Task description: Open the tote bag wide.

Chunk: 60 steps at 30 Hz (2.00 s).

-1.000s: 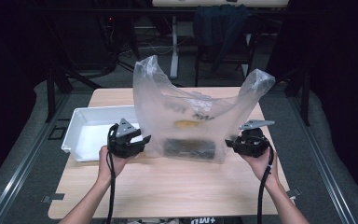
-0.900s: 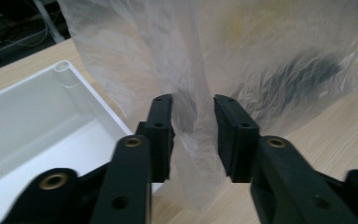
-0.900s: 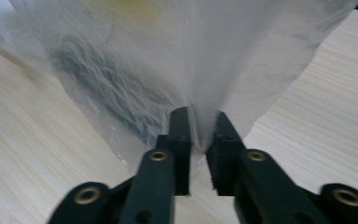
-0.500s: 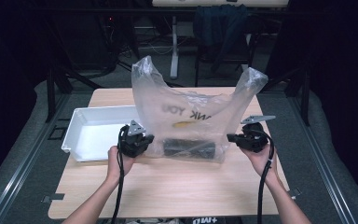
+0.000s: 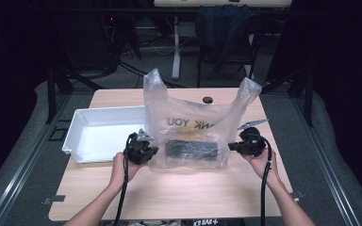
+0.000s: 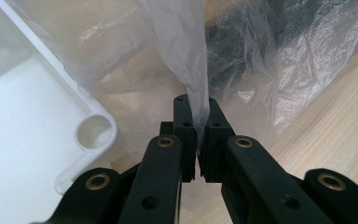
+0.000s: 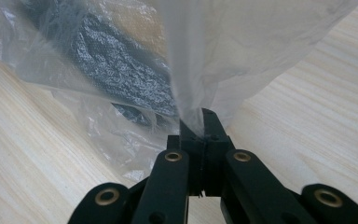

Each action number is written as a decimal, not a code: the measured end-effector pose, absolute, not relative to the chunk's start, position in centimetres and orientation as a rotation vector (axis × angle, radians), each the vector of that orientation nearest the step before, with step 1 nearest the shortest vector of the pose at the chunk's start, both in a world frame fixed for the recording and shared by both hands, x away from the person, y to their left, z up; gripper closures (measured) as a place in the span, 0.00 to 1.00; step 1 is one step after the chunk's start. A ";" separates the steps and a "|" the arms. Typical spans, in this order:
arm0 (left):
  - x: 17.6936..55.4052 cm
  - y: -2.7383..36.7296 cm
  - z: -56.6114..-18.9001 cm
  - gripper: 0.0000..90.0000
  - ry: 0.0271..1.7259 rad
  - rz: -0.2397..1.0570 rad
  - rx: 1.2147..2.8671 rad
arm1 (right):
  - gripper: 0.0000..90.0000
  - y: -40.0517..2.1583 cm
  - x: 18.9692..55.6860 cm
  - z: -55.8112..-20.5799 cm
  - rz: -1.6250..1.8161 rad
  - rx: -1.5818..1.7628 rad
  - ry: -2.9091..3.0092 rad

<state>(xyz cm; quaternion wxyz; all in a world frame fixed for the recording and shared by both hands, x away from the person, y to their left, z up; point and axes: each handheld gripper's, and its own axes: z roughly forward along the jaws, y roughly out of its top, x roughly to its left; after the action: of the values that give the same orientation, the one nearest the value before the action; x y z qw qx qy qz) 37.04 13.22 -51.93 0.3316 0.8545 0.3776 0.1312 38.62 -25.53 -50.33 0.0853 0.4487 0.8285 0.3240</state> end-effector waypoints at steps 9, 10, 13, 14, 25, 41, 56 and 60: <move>36.8 13.0 -52.9 0.96 0.993 0.307 2.291 | 1.00 -25.6 38.5 -50.9 0.908 1.322 2.504; 36.8 13.0 -52.9 0.91 0.990 0.304 2.296 | 1.00 -25.6 38.7 -51.0 0.910 1.332 2.510; 36.6 13.0 -52.3 0.82 0.978 0.299 2.287 | 1.00 -25.5 38.7 -51.2 0.906 1.334 2.511; 36.6 13.1 -51.9 0.76 0.987 0.310 2.280 | 1.00 -25.5 38.8 -51.4 0.922 1.336 2.516; 37.4 13.6 -47.2 0.50 0.990 0.463 2.088 | 1.00 -25.5 38.6 -51.6 0.868 1.304 2.545; 38.4 12.5 -51.2 0.98 1.011 0.418 2.233 | 0.74 -25.6 37.5 -51.0 0.868 1.282 2.565; 37.0 13.2 -52.0 0.99 1.005 0.357 2.248 | 0.75 -22.6 36.8 -46.6 0.941 1.077 2.370; 36.9 13.3 -52.3 0.98 1.016 0.331 2.249 | 0.93 -23.0 37.2 -47.2 0.983 1.102 2.407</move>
<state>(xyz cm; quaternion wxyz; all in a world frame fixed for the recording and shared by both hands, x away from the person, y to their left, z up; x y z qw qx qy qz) 36.89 13.28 -52.32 0.3201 0.8558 0.3865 0.1259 37.20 -22.96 -47.15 0.1582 0.3852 0.8417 0.3437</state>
